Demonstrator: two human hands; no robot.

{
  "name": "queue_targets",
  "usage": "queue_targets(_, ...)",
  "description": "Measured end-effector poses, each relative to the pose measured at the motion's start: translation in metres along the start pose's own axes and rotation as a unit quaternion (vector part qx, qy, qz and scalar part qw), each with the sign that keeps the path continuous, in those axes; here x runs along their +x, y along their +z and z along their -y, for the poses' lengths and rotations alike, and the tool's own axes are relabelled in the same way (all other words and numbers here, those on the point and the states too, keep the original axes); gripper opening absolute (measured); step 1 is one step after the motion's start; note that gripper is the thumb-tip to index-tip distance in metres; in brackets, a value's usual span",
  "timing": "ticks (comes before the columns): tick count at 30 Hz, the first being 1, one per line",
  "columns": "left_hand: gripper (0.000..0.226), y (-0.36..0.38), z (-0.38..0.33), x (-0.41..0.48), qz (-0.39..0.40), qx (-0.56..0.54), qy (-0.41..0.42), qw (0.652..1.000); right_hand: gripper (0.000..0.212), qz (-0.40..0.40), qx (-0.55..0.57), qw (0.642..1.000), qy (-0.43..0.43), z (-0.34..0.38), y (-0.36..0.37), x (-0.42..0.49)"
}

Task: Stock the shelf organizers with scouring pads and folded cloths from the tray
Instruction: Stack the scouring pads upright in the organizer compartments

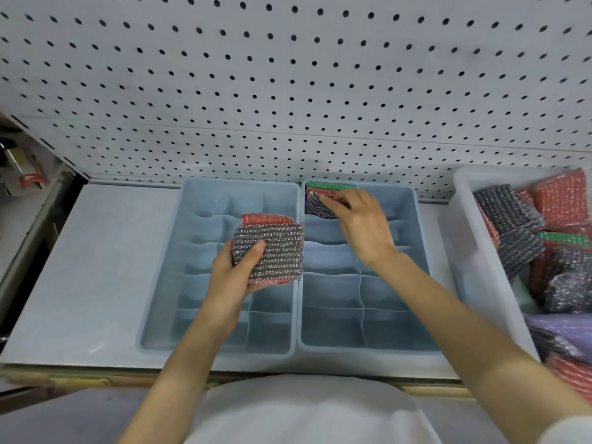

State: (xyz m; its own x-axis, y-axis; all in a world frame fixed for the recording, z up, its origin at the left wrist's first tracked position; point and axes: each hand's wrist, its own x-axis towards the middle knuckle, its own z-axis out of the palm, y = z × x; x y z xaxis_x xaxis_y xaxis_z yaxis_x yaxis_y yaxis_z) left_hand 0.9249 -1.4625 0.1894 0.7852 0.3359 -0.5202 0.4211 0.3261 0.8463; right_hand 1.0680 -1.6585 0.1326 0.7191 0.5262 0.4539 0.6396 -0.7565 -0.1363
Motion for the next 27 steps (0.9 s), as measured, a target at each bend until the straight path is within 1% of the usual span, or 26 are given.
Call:
queue_targets(3,0.036,0.001,-0.001,0.000,-0.001,0.003,0.003,1.000,0.062,0.032,0.020,0.999,0.012,0.005,0.006,0.003)
queue_targets(6,0.038,0.002,0.000,0.000,-0.002,0.008,0.004,1.000,0.050,0.087,0.043,0.995,0.011,0.006,0.011,0.007)
queue_targets(7,0.038,0.002,-0.001,0.001,-0.002,0.007,0.005,1.000,0.045,0.101,0.069,0.992,0.034,0.007,0.010,0.009)
queue_targets(8,0.036,0.003,-0.001,0.001,-0.002,0.005,0.008,1.000,0.038,0.111,0.114,0.984,0.078,0.008,0.007,0.010)
queue_targets(9,0.034,0.003,-0.001,0.001,-0.001,0.003,0.013,1.000,0.031,0.100,0.163,0.973,0.126,0.010,0.002,0.011)
queue_targets(11,0.027,0.004,-0.001,0.000,0.005,0.001,0.022,1.000,0.025,0.017,0.251,0.943,0.219,0.019,-0.016,0.011)
queue_targets(12,0.023,0.005,-0.001,-0.001,0.010,0.003,0.027,1.000,0.022,-0.001,0.300,0.918,0.262,0.027,-0.030,0.011)
queue_targets(13,0.020,0.007,-0.001,-0.002,0.016,0.005,0.031,0.999,0.019,0.012,0.361,0.884,0.296,0.037,-0.043,0.010)
queue_targets(14,0.018,0.010,-0.001,-0.003,0.024,0.009,0.033,0.999,0.018,0.056,0.430,0.846,0.310,0.049,-0.054,0.009)
queue_targets(15,0.017,0.013,0.000,-0.005,0.032,0.014,0.033,0.999,0.019,0.113,0.478,0.817,0.303,0.059,-0.061,0.007)
queue_targets(16,0.017,0.017,0.000,-0.006,0.040,0.019,0.034,0.998,0.023,0.167,0.492,0.805,0.286,0.067,-0.065,0.004)
queue_targets(17,0.017,0.019,0.001,-0.007,0.047,0.025,0.036,0.998,0.028,0.203,0.485,0.807,0.270,0.073,-0.065,0.000)
queue_targets(19,0.015,0.021,0.001,-0.008,0.052,0.042,0.043,0.997,0.034,0.219,0.468,0.814,0.266,0.076,-0.061,-0.005)
queue_targets(20,0.015,0.020,0.001,-0.008,0.053,0.044,0.044,0.997,0.032,0.218,0.473,0.809,0.273,0.075,-0.061,-0.006)
queue_targets(23,0.021,0.015,-0.001,-0.009,0.067,0.038,0.047,0.996,0.021,0.208,0.527,0.760,0.318,0.073,-0.064,-0.006)
queue_targets(25,0.024,0.013,-0.003,-0.009,0.080,0.034,0.053,0.995,0.013,0.198,0.563,0.718,0.358,0.072,-0.065,-0.006)
queue_targets(27,0.020,0.013,-0.004,-0.009,0.083,0.024,0.058,0.995,0.009,0.178,0.594,0.670,0.407,0.072,-0.062,-0.006)
